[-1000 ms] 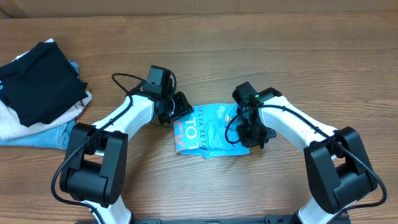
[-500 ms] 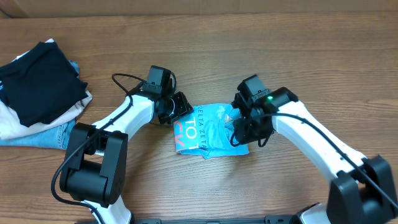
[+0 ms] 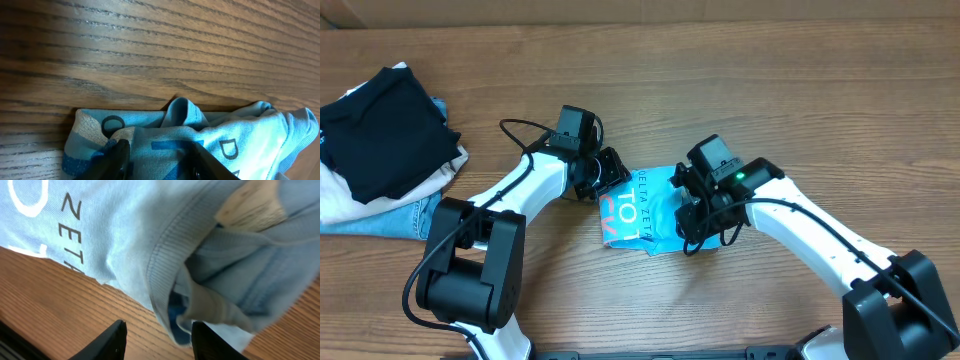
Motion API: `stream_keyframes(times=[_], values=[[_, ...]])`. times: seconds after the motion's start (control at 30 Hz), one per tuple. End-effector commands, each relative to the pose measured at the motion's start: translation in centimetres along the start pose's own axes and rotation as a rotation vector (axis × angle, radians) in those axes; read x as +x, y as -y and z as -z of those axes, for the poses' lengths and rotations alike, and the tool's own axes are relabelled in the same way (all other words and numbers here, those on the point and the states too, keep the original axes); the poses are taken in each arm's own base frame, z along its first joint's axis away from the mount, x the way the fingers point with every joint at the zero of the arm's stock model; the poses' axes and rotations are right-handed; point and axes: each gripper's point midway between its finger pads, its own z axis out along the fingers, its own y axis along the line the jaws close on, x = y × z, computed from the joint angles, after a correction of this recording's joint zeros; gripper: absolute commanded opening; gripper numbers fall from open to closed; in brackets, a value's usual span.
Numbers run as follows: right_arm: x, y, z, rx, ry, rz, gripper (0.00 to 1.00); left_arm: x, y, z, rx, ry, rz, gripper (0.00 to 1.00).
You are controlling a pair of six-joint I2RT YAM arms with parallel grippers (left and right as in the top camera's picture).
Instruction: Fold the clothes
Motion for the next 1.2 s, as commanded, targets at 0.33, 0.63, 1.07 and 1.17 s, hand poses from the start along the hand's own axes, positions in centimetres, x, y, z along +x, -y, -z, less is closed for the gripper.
stream_keyframes(times=[0.33, 0.63, 1.07, 1.17], values=[[3.9, 5.9, -1.2, 0.341, -0.139, -0.197, 0.04, -0.1, 0.6, -0.1, 0.014, -0.009, 0.005, 0.42], [4.0, 6.8, -1.0, 0.377, -0.139, -0.201, 0.05, 1.8, 0.7, -0.3, 0.008, -0.076, 0.013, 0.41], [3.0, 13.6, 0.6, 0.526, -0.061, -0.346, 0.09, 8.3, -2.8, 0.9, -0.168, -0.316, 0.094, 0.40], [2.5, 15.6, 1.2, 0.537, -0.017, -0.406, 0.11, 8.7, -3.3, 1.2, -0.192, -0.332, 0.106, 0.35]])
